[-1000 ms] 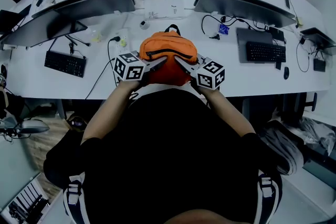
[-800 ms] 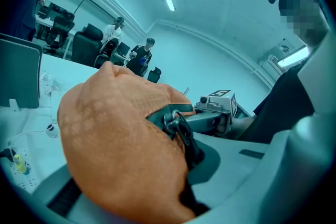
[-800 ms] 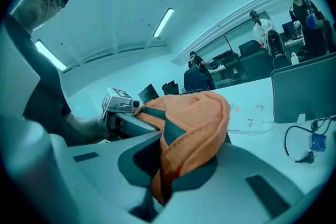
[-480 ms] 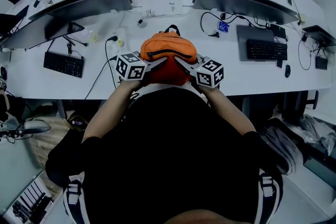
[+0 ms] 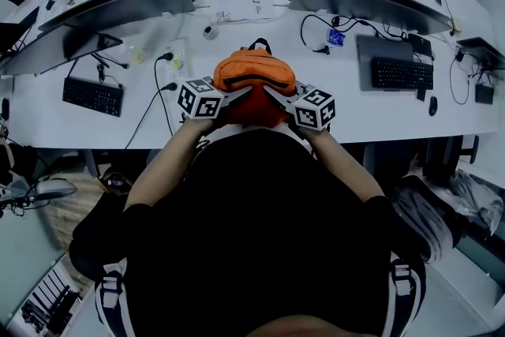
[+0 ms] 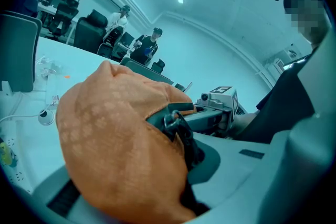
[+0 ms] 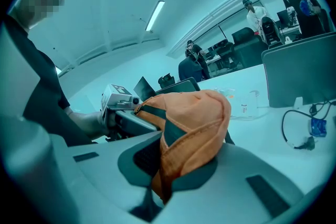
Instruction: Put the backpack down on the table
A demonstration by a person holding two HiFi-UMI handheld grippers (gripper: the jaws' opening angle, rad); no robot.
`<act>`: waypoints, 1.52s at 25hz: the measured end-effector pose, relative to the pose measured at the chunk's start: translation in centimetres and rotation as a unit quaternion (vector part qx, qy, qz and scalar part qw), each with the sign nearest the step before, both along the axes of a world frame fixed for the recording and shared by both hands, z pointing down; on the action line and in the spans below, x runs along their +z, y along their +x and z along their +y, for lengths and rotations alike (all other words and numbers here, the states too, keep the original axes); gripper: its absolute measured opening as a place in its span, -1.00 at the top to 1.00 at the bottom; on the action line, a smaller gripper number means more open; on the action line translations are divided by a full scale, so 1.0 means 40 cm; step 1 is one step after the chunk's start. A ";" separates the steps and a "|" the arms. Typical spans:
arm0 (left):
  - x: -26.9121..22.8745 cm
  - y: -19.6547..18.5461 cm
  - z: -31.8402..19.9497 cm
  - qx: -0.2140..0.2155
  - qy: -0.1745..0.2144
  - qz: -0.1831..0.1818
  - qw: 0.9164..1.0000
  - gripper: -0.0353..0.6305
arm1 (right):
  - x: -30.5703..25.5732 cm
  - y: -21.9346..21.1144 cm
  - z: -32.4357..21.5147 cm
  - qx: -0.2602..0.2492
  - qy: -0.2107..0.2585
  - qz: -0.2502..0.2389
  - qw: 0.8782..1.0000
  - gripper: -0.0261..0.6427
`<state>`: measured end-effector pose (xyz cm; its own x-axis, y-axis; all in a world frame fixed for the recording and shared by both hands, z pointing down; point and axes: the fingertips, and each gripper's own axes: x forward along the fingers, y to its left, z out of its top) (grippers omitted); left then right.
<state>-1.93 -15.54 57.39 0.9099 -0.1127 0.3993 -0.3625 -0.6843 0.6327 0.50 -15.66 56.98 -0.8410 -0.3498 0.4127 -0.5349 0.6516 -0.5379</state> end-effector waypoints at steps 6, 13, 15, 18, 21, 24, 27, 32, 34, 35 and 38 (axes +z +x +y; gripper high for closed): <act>0.046 0.014 -0.005 0.002 -0.014 -0.004 1.000 0.77 | 0.043 0.014 -0.003 0.005 -0.020 0.008 1.000 0.83; 0.076 0.024 -0.023 0.000 -0.017 -0.010 1.000 0.77 | 0.073 0.025 -0.020 0.006 -0.028 0.015 0.999 0.83; 0.084 0.026 -0.034 -0.001 -0.015 -0.013 1.000 0.77 | 0.082 0.027 -0.031 0.008 -0.028 0.017 0.999 0.83; 0.093 0.029 -0.048 -0.002 -0.010 -0.022 1.000 0.77 | 0.092 0.031 -0.046 0.009 -0.028 0.019 0.999 0.83; 0.104 0.031 -0.064 -0.002 -0.009 -0.027 1.000 0.77 | 0.101 0.033 -0.061 0.009 -0.029 0.024 0.999 0.83; 0.124 0.029 -0.081 -0.003 -0.010 -0.030 0.999 0.77 | 0.118 0.032 -0.076 0.009 -0.027 0.030 0.999 0.83; 0.145 0.030 -0.093 -0.002 -0.012 -0.036 0.999 0.77 | 0.140 0.033 -0.088 0.010 -0.029 0.035 0.999 0.83; 0.165 0.035 -0.117 0.000 -0.008 -0.042 0.999 0.77 | 0.161 0.040 -0.111 0.012 -0.030 0.041 0.999 0.83; 0.175 0.037 -0.128 0.000 -0.001 -0.044 0.999 0.77 | 0.170 0.042 -0.120 0.013 -0.031 0.043 0.999 0.83; 0.181 0.037 -0.132 0.000 0.000 -0.045 0.999 0.77 | 0.175 0.042 -0.124 0.013 -0.032 0.045 0.998 0.83; 0.194 0.038 -0.148 -0.002 0.005 -0.048 0.999 0.77 | 0.188 0.044 -0.139 0.013 -0.031 0.053 0.998 0.83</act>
